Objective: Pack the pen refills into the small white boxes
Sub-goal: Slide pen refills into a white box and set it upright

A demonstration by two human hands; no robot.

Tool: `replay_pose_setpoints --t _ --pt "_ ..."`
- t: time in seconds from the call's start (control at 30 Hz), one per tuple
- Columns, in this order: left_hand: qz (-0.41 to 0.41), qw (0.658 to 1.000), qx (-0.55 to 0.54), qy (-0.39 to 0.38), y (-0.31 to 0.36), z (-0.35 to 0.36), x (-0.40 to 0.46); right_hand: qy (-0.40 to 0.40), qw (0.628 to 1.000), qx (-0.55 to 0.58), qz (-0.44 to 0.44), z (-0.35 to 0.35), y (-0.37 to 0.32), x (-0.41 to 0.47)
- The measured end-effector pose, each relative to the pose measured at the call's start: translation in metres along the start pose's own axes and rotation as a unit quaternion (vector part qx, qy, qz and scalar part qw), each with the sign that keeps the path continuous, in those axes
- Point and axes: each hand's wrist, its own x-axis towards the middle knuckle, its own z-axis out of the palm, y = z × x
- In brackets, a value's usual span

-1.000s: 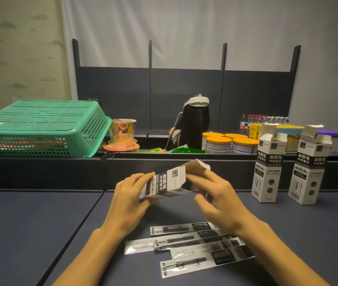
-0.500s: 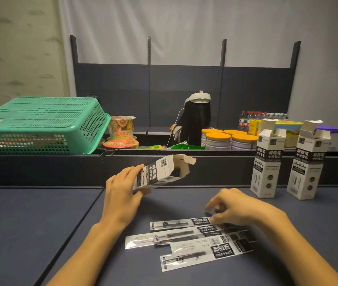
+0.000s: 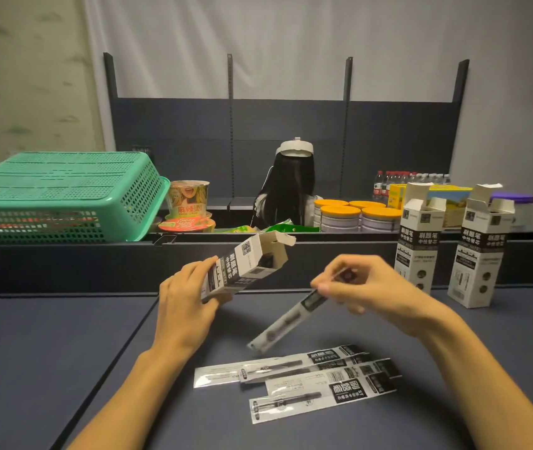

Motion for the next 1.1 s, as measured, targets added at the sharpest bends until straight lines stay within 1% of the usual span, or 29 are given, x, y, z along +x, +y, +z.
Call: replay_pose_setpoints --t 0.1,0.23,0.33,0.43,0.53,0.63,0.77,0.83,0.93,1.1 --pt "-0.008 1.000 -0.006 0.004 -0.002 0.000 0.000 0.042 0.990 0.135 -0.020 -0.002 -0.012 -0.003" --pt "-0.010 1.000 -0.010 0.005 -0.003 0.001 0.000 0.092 0.948 0.302 -0.048 -0.006 -0.023 -0.007" --pt "-0.010 1.000 -0.012 0.004 -0.003 0.001 0.000 0.124 0.918 0.371 -0.069 -0.013 -0.025 -0.009" --pt "-0.006 1.000 -0.017 0.001 -0.001 0.001 -0.001 0.144 0.905 0.391 -0.083 -0.018 -0.026 -0.011" --pt "-0.001 1.000 -0.022 -0.008 -0.001 0.001 -0.001 0.142 0.913 0.372 -0.090 -0.015 -0.024 -0.008" --pt "0.010 1.000 -0.018 -0.013 -0.001 0.002 0.000 0.120 0.926 0.347 -0.089 -0.008 -0.021 -0.005" --pt "0.015 1.000 -0.013 -0.019 0.000 0.003 -0.002 0.111 0.933 0.328 -0.100 0.003 -0.019 -0.002" --pt "0.024 0.999 -0.008 -0.025 -0.001 0.003 -0.002 0.135 0.941 0.285 -0.124 0.010 -0.016 0.001" --pt "0.029 0.999 -0.011 -0.028 -0.002 0.003 -0.002 0.192 0.951 0.190 -0.152 0.019 -0.011 0.004" --pt "0.033 0.999 -0.014 -0.026 -0.001 0.004 -0.003 0.199 0.958 0.073 -0.195 0.027 -0.003 0.007"
